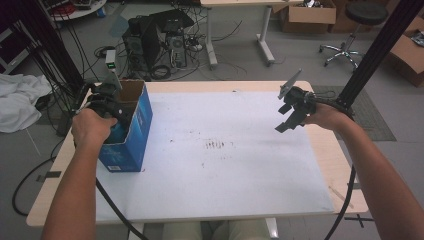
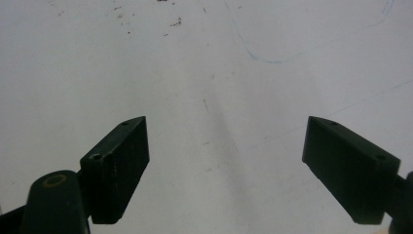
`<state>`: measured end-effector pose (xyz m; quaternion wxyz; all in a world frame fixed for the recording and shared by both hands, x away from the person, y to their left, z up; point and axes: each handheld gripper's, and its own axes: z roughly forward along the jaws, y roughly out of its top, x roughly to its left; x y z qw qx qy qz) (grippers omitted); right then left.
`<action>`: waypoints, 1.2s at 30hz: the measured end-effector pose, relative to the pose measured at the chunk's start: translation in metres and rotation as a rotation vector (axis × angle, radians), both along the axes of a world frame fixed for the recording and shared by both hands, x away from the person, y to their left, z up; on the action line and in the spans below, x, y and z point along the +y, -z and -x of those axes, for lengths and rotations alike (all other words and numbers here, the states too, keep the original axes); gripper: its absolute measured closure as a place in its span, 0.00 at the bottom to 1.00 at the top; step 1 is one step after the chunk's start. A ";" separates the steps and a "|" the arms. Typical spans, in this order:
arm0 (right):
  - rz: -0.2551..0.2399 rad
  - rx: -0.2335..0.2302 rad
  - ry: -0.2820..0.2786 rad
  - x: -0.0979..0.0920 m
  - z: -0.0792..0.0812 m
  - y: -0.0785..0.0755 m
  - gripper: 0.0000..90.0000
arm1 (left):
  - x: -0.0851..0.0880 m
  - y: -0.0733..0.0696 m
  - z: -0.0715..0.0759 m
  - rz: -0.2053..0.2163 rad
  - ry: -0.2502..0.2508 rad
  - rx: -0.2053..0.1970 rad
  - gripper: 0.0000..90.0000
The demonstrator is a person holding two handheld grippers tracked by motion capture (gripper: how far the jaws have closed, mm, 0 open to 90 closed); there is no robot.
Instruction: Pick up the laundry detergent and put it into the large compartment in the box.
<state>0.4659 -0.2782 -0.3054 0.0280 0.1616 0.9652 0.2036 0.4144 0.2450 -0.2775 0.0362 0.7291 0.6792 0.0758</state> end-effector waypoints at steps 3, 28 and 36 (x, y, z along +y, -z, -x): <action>0.000 0.000 0.002 -0.001 0.000 0.000 0.19 | 0.000 0.004 0.000 0.005 0.001 -0.004 0.42; 0.001 0.004 -0.001 0.000 0.002 0.001 0.19 | 0.007 0.003 0.002 0.036 -0.006 -0.028 0.41; 0.001 0.005 -0.005 0.002 0.003 0.001 0.19 | 0.008 0.001 0.004 0.051 -0.006 -0.039 0.38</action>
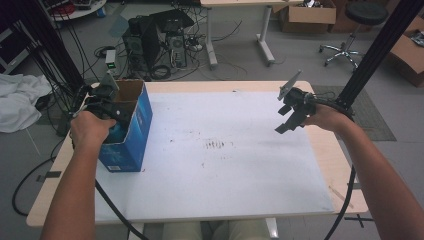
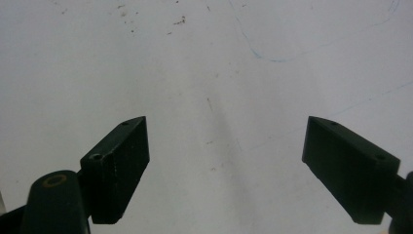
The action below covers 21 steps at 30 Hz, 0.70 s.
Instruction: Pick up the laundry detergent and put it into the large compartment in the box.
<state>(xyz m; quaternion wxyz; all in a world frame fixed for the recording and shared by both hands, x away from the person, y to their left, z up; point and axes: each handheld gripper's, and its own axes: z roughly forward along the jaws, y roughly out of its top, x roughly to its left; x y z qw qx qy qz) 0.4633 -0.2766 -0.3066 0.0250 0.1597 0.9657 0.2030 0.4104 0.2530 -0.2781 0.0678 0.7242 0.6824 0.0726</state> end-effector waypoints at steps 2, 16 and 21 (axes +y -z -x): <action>0.003 0.002 -0.001 0.000 0.001 0.000 0.19 | 0.000 -0.001 0.000 0.003 -0.007 -0.004 0.37; 0.002 0.001 0.004 -0.003 0.003 -0.001 0.19 | 0.001 -0.016 0.004 -0.002 -0.021 -0.029 0.31; -0.002 0.000 -0.003 -0.001 0.004 0.000 0.19 | 0.003 -0.022 0.006 -0.004 -0.024 -0.034 0.31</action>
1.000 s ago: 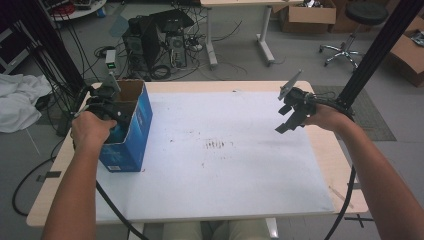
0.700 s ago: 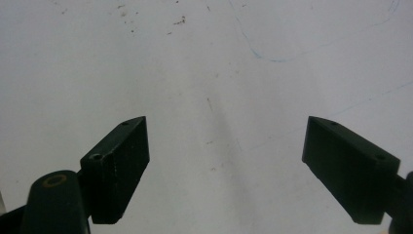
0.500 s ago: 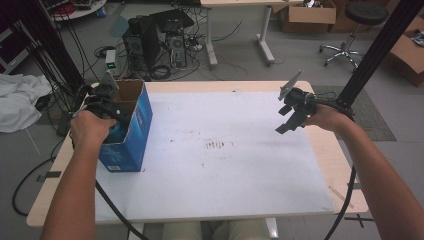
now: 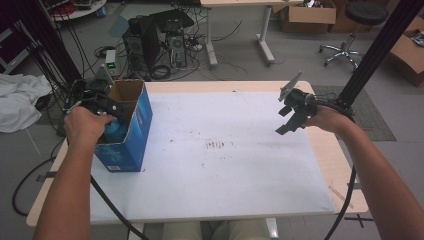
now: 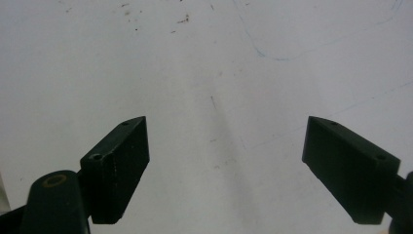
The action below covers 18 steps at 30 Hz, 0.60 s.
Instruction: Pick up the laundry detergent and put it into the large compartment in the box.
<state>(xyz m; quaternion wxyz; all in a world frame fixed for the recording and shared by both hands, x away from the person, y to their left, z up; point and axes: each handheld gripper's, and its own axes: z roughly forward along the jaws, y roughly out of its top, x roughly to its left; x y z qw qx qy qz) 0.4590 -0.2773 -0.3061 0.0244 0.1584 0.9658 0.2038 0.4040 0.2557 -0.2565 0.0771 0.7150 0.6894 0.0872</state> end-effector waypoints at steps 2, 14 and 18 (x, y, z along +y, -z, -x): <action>-0.001 0.000 0.000 0.000 0.000 0.000 0.19 | 0.001 -0.002 0.001 0.001 -0.002 -0.006 0.31; -0.002 -0.002 0.001 0.000 0.001 -0.003 0.19 | 0.002 -0.014 0.004 -0.004 0.012 -0.025 0.29; 0.000 -0.002 0.003 0.000 0.001 -0.003 0.19 | 0.002 -0.019 0.005 -0.009 0.011 -0.020 0.28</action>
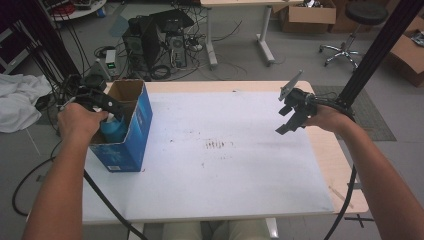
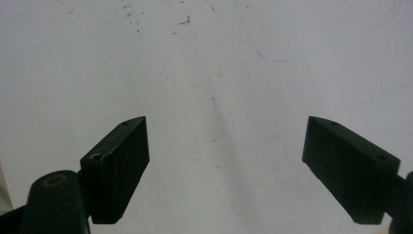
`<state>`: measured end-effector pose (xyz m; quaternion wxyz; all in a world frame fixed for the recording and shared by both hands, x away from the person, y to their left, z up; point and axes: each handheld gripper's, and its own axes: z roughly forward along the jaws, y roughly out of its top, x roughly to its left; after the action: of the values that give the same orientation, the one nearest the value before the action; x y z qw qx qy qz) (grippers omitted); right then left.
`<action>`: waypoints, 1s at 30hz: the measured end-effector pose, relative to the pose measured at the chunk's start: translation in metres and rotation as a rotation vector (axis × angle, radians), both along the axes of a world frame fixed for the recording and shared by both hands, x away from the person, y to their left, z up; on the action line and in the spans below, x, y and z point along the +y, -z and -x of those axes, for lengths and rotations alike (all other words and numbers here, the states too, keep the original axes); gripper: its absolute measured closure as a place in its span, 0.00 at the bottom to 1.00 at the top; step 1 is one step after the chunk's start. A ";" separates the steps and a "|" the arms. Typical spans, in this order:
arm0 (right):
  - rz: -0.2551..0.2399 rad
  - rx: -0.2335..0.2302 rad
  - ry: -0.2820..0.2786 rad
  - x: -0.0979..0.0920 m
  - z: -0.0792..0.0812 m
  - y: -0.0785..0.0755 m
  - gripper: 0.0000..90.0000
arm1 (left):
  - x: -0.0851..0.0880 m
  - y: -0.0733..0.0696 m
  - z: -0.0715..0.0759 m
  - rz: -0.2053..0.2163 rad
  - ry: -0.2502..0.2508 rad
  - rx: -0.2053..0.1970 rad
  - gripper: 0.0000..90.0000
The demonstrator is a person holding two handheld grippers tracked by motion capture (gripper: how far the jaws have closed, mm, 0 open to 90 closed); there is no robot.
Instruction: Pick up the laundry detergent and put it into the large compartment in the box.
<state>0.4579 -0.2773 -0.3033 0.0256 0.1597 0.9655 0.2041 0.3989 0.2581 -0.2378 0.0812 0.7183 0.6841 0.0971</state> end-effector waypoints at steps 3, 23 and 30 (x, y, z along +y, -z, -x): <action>0.000 -0.002 0.000 0.000 0.000 0.000 0.19 | 0.001 -0.003 0.001 0.002 -0.002 -0.007 0.28; 0.002 -0.002 -0.002 0.000 0.003 -0.003 0.19 | -0.011 -0.030 0.004 0.019 0.063 -0.034 0.28; 0.005 0.000 -0.002 0.001 0.004 -0.002 0.19 | -0.029 -0.041 0.003 0.037 0.141 -0.061 0.27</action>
<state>0.4542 -0.2763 -0.3008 0.0257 0.1590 0.9662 0.2015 0.3955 0.2293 -0.1967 0.1220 0.7597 0.6309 0.1003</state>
